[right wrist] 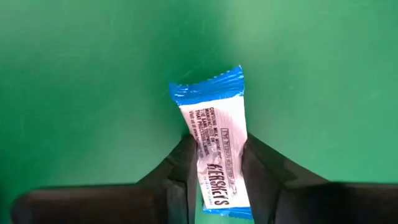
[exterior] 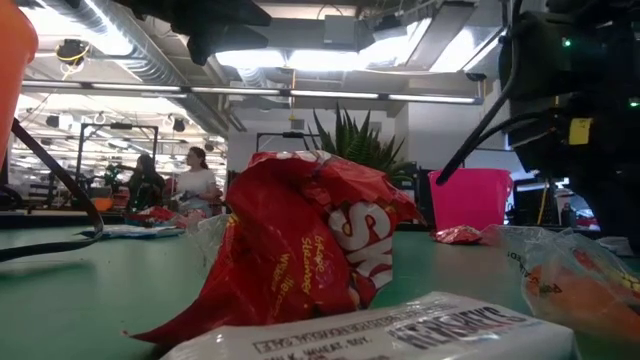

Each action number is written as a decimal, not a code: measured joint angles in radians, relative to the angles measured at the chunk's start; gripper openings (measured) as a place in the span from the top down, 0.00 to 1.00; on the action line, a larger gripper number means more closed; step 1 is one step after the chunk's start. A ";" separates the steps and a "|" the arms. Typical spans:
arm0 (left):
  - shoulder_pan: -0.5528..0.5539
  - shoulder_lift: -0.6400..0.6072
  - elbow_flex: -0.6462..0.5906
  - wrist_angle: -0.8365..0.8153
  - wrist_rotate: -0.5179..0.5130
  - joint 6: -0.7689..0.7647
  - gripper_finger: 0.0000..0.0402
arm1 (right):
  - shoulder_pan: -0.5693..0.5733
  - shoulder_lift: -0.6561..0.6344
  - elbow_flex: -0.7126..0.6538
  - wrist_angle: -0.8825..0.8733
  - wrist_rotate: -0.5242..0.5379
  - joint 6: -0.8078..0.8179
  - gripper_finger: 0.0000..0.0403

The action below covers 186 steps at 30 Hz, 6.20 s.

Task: Sort candy
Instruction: Put the white chocolate into the black bucket, then put the red candy into the orange bucket

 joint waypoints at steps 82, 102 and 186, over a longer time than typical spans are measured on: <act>-0.009 0.000 0.000 -0.005 -0.035 -0.042 0.53 | 0.406 -0.034 0.638 -0.322 0.418 0.578 0.32; 0.067 0.000 0.000 -0.006 -0.035 -0.012 0.53 | -0.211 -0.125 0.089 0.210 0.227 -0.082 0.33; 0.137 0.120 0.000 0.422 0.071 -0.098 0.53 | -0.291 -0.180 0.128 1.156 0.351 -0.337 0.99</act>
